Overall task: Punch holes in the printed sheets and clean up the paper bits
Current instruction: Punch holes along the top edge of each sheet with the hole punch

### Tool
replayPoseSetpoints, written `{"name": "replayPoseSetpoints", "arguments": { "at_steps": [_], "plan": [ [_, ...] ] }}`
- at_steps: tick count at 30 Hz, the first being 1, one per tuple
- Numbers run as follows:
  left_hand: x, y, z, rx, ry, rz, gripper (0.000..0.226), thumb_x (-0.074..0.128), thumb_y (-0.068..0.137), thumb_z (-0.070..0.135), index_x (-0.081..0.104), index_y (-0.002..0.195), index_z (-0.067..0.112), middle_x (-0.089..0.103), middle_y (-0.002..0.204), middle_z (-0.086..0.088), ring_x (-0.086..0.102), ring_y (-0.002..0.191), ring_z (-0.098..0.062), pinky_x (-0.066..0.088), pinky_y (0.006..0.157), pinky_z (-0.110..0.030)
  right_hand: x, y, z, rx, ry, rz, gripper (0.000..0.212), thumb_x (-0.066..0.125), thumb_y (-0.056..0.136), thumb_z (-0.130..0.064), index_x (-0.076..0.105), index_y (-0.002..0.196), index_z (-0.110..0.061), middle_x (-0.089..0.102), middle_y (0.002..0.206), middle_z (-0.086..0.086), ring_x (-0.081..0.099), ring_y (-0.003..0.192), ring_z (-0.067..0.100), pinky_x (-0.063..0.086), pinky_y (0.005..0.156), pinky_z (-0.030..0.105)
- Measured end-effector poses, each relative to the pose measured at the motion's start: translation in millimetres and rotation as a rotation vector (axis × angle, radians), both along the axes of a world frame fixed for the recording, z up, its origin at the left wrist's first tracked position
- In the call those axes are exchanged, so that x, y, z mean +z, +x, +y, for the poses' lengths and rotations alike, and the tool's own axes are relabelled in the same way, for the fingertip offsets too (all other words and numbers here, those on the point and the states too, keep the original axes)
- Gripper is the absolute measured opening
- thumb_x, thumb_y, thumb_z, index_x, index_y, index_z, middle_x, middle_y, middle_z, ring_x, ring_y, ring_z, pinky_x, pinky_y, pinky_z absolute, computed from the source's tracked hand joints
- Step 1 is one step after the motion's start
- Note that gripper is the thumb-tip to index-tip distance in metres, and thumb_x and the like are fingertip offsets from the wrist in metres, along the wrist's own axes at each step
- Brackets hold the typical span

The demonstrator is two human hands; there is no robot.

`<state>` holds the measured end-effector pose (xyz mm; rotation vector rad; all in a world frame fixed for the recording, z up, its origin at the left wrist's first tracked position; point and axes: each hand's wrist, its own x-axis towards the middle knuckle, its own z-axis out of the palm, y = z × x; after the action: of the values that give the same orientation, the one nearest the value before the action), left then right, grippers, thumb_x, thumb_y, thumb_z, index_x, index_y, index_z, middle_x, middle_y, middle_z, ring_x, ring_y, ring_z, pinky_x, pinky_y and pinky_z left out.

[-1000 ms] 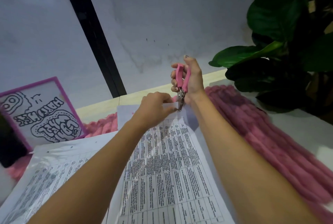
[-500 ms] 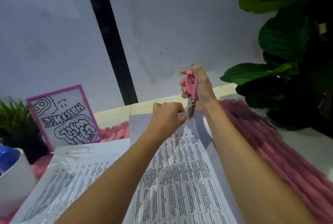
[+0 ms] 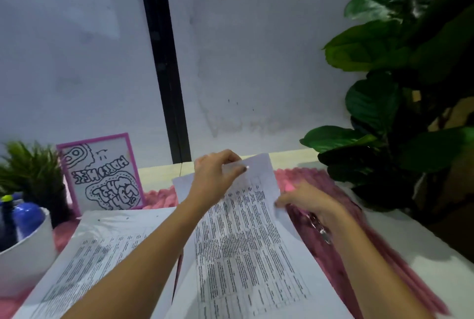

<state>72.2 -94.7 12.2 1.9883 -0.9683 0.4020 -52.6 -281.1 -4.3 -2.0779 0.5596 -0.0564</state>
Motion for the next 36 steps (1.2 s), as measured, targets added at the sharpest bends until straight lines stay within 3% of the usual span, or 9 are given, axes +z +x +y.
{"name": "replayPoseSetpoints", "arguments": {
  "at_steps": [2, 5, 8, 11, 16, 22, 30, 33, 36],
  "plan": [
    [1, -6, 11, 0.192, -0.114, -0.082, 0.055, 0.072, 0.075, 0.054, 0.053, 0.122, 0.032, 0.055, 0.126, 0.011, 0.045, 0.123, -0.015, 0.028, 0.111, -0.046, -4, -5, 8, -0.113, 0.08, -0.114, 0.016, 0.07, 0.081, -0.01, 0.069, 0.092, 0.001, 0.057, 0.064, -0.007, 0.056, 0.058, 0.008, 0.036, 0.058, 0.025],
    [1, -25, 40, 0.334, -0.383, 0.416, 0.11, 0.077, 0.07, 0.055, 0.014, 0.152, 0.02, 0.022, 0.157, -0.008, 0.023, 0.144, -0.026, 0.024, 0.115, -0.049, 14, -15, 16, -0.168, 0.176, -0.228, 0.007, 0.066, 0.086, -0.007, 0.063, 0.085, -0.001, 0.056, 0.068, 0.002, 0.051, 0.05, 0.01, 0.039, 0.049, 0.022],
    [-5, -37, 63, 0.194, -0.424, 0.908, 0.087, 0.072, 0.084, 0.04, 0.023, 0.149, 0.01, 0.041, 0.145, -0.014, 0.045, 0.129, -0.028, 0.036, 0.107, -0.044, 40, -21, 23, -0.247, 0.204, -0.339, 0.012, 0.065, 0.089, -0.009, 0.062, 0.093, 0.001, 0.052, 0.066, 0.005, 0.046, 0.048, 0.011, 0.039, 0.042, 0.02],
    [-4, -42, 75, 0.066, -0.312, 0.832, 0.024, 0.063, 0.093, 0.019, 0.057, 0.115, 0.013, 0.066, 0.112, -0.006, 0.061, 0.092, -0.013, 0.049, 0.08, -0.026, 67, -26, 33, -0.277, 0.215, -0.46, 0.012, 0.065, 0.09, -0.013, 0.062, 0.093, -0.002, 0.057, 0.078, 0.006, 0.049, 0.064, 0.014, 0.041, 0.059, 0.027],
    [37, -47, 76, 0.0, -0.401, 0.572, 0.013, 0.056, 0.096, 0.009, 0.061, 0.105, 0.016, 0.069, 0.101, -0.007, 0.066, 0.092, -0.021, 0.056, 0.084, -0.034, 108, -40, 48, -0.319, 0.172, -0.672, 0.009, 0.068, 0.088, -0.014, 0.062, 0.09, -0.008, 0.056, 0.082, 0.004, 0.05, 0.069, 0.015, 0.045, 0.061, 0.029],
    [50, -68, 78, -0.021, -0.412, 0.205, 0.012, 0.047, 0.102, 0.012, 0.055, 0.093, 0.009, 0.054, 0.074, 0.001, 0.044, 0.051, 0.001, 0.039, 0.047, -0.01, 119, -54, 64, -0.349, -0.214, -0.816, 0.034, 0.065, 0.082, -0.014, 0.047, 0.072, 0.014, 0.045, 0.069, 0.012, 0.036, 0.056, 0.02, 0.034, 0.055, 0.032],
    [44, -78, 114, 0.096, -0.488, 0.236, 0.03, 0.051, 0.096, 0.003, 0.042, 0.122, 0.013, 0.053, 0.109, -0.003, 0.056, 0.084, -0.004, 0.054, 0.071, -0.018, 121, -51, 106, -0.445, -0.279, -0.767, 0.021, 0.06, 0.085, -0.008, 0.051, 0.067, -0.004, 0.042, 0.063, 0.01, 0.037, 0.056, 0.021, 0.032, 0.055, 0.028],
    [77, -72, 159, 0.124, -0.459, 0.236, 0.027, 0.057, 0.093, 0.005, 0.043, 0.113, 0.017, 0.052, 0.102, 0.004, 0.058, 0.089, -0.012, 0.055, 0.074, -0.021, 150, -36, 127, -0.391, -0.126, -0.72, 0.007, 0.061, 0.085, -0.012, 0.056, 0.085, -0.007, 0.045, 0.075, 0.012, 0.041, 0.062, 0.021, 0.032, 0.055, 0.029],
    [69, -53, 218, 0.222, -0.272, 0.348, 0.016, 0.062, 0.088, 0.002, 0.06, 0.09, 0.017, 0.06, 0.088, 0.008, 0.061, 0.088, -0.015, 0.052, 0.077, -0.019, 135, -13, 152, -0.23, 0.008, -0.375, 0.013, 0.063, 0.081, -0.01, 0.056, 0.09, -0.002, 0.052, 0.087, 0.014, 0.043, 0.058, 0.021, 0.033, 0.05, 0.024]
  ]
}}
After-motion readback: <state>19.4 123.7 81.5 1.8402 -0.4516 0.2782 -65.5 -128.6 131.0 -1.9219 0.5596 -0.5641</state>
